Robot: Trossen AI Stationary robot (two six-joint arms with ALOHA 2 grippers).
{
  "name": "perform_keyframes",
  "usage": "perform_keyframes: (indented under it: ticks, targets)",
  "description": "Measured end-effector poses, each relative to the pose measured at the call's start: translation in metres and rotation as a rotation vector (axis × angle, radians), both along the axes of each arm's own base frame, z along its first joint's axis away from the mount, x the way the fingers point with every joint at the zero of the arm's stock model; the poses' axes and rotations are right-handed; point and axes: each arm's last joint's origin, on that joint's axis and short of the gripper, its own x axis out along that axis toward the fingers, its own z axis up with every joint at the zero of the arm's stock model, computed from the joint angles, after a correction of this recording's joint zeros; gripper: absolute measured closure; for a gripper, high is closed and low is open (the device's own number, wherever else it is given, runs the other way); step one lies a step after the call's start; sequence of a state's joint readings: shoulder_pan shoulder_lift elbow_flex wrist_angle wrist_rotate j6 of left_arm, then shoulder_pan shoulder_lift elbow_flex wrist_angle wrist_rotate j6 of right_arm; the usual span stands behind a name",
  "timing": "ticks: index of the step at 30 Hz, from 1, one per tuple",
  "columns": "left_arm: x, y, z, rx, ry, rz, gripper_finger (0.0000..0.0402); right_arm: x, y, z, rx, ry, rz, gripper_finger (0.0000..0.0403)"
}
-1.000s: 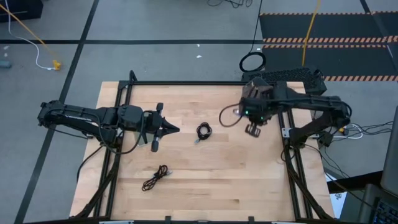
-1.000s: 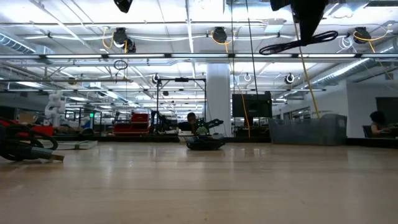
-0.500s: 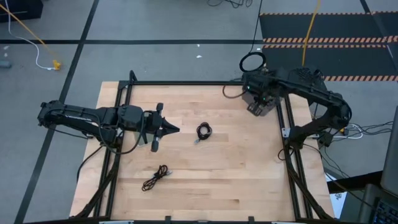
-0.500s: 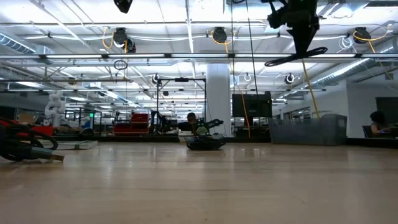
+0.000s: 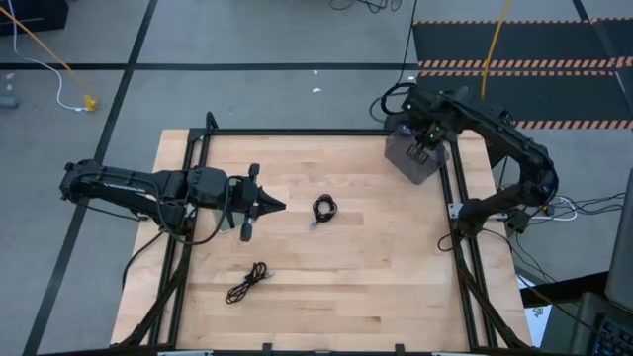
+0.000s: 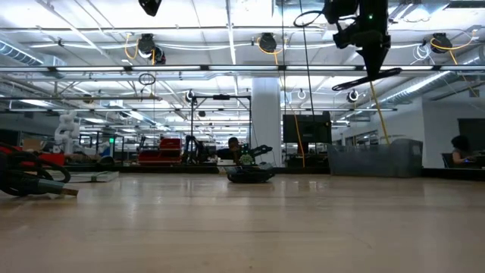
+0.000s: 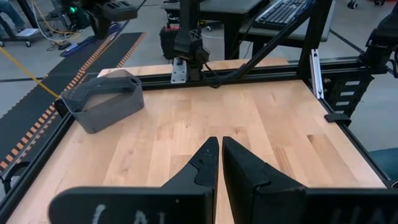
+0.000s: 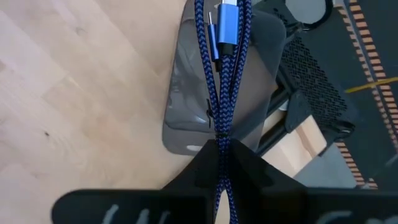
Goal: Pick and place USB-C Cables
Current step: Put the purple charger cable into the black bin
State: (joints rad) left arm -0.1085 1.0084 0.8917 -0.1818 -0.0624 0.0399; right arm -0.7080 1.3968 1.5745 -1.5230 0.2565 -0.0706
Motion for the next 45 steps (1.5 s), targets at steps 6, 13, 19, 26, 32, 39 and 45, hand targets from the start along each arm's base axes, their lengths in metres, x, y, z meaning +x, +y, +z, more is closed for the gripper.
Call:
perform_keyframes:
  ticks: [6,13,19,26,32,39,45]
  targets:
    - [0.0,0.0,0.0,0.0,0.0,0.0,0.0376,-0.014,-0.022,0.001,0.001,-0.059,-0.038,0.0389]
    - [0.0,0.0,0.0,0.0,0.0,0.0,0.0376,-0.021,-0.035,-0.009,0.025,-0.121,-0.08,0.0389]
    - [0.0,0.0,0.0,0.0,0.0,0.0,0.0376,-0.016,-0.042,-0.047,0.032,-0.127,-0.099,0.0389]
    - [0.0,0.0,0.0,0.0,0.0,0.0,0.0376,-0.015,-0.046,-0.093,0.027,-0.136,-0.122,0.0389]
    - [0.0,0.0,0.0,0.0,0.0,0.0,0.0376,-0.021,-0.047,-0.128,0.02,-0.141,-0.151,0.0389]
    - [0.0,0.0,0.0,0.001,0.0,0.0,0.0376,-0.028,-0.047,-0.158,-0.002,-0.159,-0.17,0.0389]
    - [0.0,0.0,0.001,0.013,-0.011,-0.004,0.0376,-0.032,-0.043,-0.172,0.004,-0.151,-0.175,0.0389]
